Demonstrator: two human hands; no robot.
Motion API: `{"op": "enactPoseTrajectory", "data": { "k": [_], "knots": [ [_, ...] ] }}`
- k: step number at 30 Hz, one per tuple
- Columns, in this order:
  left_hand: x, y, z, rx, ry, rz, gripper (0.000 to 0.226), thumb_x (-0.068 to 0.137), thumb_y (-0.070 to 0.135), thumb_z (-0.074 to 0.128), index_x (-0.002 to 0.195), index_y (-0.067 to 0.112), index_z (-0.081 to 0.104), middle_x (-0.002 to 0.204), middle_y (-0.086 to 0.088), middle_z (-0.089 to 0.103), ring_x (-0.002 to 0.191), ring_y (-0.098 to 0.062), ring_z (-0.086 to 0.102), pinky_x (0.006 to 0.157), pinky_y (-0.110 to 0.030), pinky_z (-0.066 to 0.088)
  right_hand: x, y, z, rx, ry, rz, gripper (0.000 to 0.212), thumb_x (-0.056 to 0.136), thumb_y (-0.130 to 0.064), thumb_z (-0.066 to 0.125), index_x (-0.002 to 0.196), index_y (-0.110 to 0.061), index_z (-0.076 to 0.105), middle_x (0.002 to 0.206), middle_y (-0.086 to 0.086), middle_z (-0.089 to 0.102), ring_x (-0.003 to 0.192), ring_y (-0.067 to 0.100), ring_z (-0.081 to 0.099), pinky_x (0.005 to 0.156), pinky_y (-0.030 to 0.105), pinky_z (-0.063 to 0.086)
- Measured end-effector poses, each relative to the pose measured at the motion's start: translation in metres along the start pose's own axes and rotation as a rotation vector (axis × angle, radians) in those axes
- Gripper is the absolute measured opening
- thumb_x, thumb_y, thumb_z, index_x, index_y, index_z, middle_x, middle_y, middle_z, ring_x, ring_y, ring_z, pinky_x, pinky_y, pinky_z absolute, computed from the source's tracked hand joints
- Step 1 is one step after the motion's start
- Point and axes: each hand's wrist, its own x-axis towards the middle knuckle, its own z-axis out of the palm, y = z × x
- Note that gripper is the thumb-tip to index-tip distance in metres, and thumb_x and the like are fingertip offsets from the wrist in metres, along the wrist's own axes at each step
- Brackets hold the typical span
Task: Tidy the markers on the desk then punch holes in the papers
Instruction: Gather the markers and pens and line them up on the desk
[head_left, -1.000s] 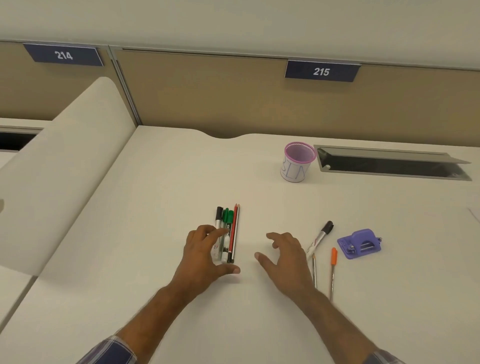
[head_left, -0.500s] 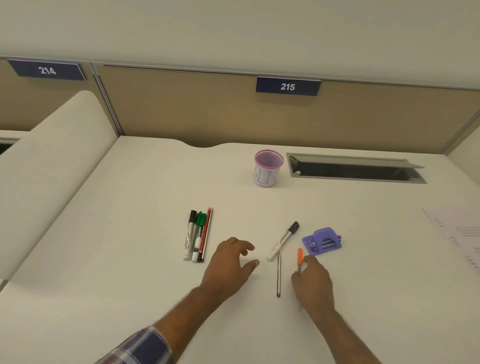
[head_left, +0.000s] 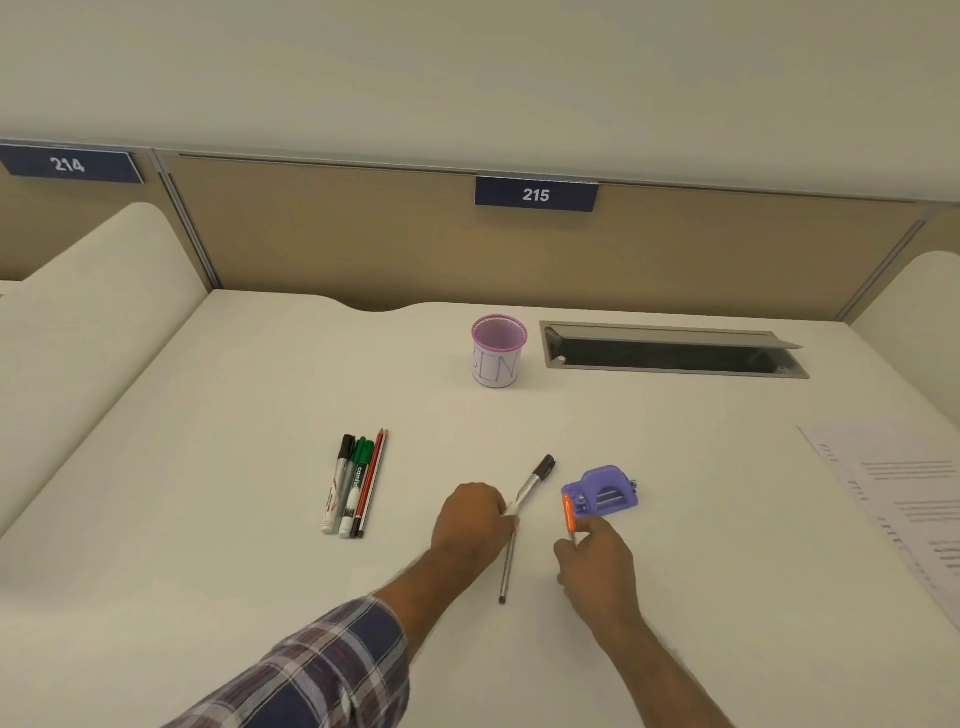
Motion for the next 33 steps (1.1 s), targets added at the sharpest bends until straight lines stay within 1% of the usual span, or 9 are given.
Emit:
{"op": "enactPoseTrajectory", "data": {
  "k": [3, 7, 10, 13, 17, 20, 24, 29, 33],
  "knots": [
    [-0.007, -0.007, -0.005, -0.034, 0.049, -0.005, 0.025, 0.09, 0.033, 0.061, 0.083, 0.011, 0.071, 0.08, -0.004, 0.069, 0.073, -0.02, 0.06, 0.067, -0.028, 0.049, 0.003, 0.0, 0.003, -0.022, 0.006, -0.034, 0.028, 0.088, -0.013, 0.056, 0.115, -0.008, 0.058, 0.096, 0.009, 0.065, 0.076, 0.02, 0.059, 0.059, 0.021, 0.042],
    [-0.022, -0.028, -0.019, -0.14, 0.183, -0.035, 0.024, 0.09, 0.032, 0.062, 0.083, 0.012, 0.074, 0.078, -0.002, 0.072, 0.075, -0.019, 0.066, 0.068, -0.026, 0.051, 0.0, -0.007, 0.016, -0.018, 0.002, -0.063, 0.03, 0.088, -0.03, 0.063, 0.106, -0.006, 0.061, 0.096, 0.004, 0.063, 0.082, 0.019, 0.057, 0.07, 0.025, 0.038],
    [-0.033, -0.05, -0.026, -0.189, 0.257, -0.08, 0.025, 0.089, 0.031, 0.064, 0.076, 0.011, 0.072, 0.073, -0.003, 0.071, 0.073, -0.02, 0.066, 0.063, -0.027, 0.05, -0.002, -0.012, 0.031, -0.133, -0.039, -0.071, 0.035, 0.085, -0.043, 0.065, 0.097, -0.01, 0.061, 0.091, 0.0, 0.061, 0.079, 0.016, 0.055, 0.069, 0.023, 0.038],
    [-0.043, -0.069, -0.029, -0.194, 0.314, -0.115, 0.025, 0.088, 0.031, 0.064, 0.072, 0.013, 0.07, 0.07, 0.001, 0.067, 0.067, -0.015, 0.061, 0.056, -0.021, 0.043, -0.006, -0.016, 0.047, -0.281, -0.099, -0.085, 0.027, 0.084, -0.042, 0.063, 0.083, -0.016, 0.055, 0.085, -0.002, 0.062, 0.076, 0.018, 0.056, 0.066, 0.025, 0.04],
    [-0.05, -0.088, -0.03, -0.181, 0.387, -0.18, 0.029, 0.087, 0.03, 0.063, 0.069, 0.008, 0.066, 0.067, -0.005, 0.066, 0.067, -0.021, 0.061, 0.064, -0.031, 0.05, -0.011, -0.024, 0.061, -0.408, -0.134, -0.103, 0.015, 0.084, -0.031, 0.057, 0.077, -0.018, 0.054, 0.084, 0.001, 0.067, 0.069, 0.019, 0.054, 0.062, 0.024, 0.039],
    [-0.049, -0.094, -0.032, -0.169, 0.433, -0.219, 0.029, 0.088, 0.03, 0.063, 0.067, 0.009, 0.064, 0.069, -0.004, 0.063, 0.066, -0.019, 0.058, 0.06, -0.028, 0.047, -0.01, -0.031, 0.066, -0.438, -0.148, -0.116, 0.013, 0.083, -0.027, 0.056, 0.075, -0.016, 0.054, 0.085, 0.003, 0.068, 0.069, 0.021, 0.052, 0.059, 0.024, 0.037],
    [-0.046, -0.093, -0.037, -0.089, 0.476, -0.206, 0.021, 0.091, 0.035, 0.058, 0.082, 0.019, 0.068, 0.086, 0.007, 0.061, 0.078, -0.014, 0.058, 0.068, -0.025, 0.047, -0.007, -0.038, 0.072, -0.373, -0.166, -0.13, 0.019, 0.082, -0.026, 0.056, 0.067, -0.015, 0.053, 0.068, 0.0, 0.061, 0.062, 0.022, 0.055, 0.051, 0.025, 0.038],
    [-0.038, -0.099, -0.04, 0.069, 0.46, -0.208, 0.026, 0.095, 0.039, 0.05, 0.095, 0.021, 0.069, 0.096, 0.007, 0.064, 0.085, -0.013, 0.06, 0.072, -0.025, 0.05, -0.006, -0.054, 0.081, -0.26, -0.227, -0.097, 0.021, 0.079, -0.023, 0.057, 0.059, -0.018, 0.053, 0.063, 0.004, 0.067, 0.058, 0.021, 0.064, 0.057, 0.028, 0.05],
    [-0.034, -0.102, -0.039, 0.09, 0.456, -0.188, 0.028, 0.095, 0.041, 0.051, 0.114, 0.024, 0.064, 0.11, 0.009, 0.065, 0.092, -0.012, 0.065, 0.075, -0.025, 0.052, -0.003, -0.064, 0.084, -0.204, -0.231, -0.099, 0.035, 0.084, -0.018, 0.059, 0.053, -0.018, 0.044, 0.049, -0.005, 0.047, 0.039, 0.007, 0.043, 0.041, 0.017, 0.028]
  ]
}}
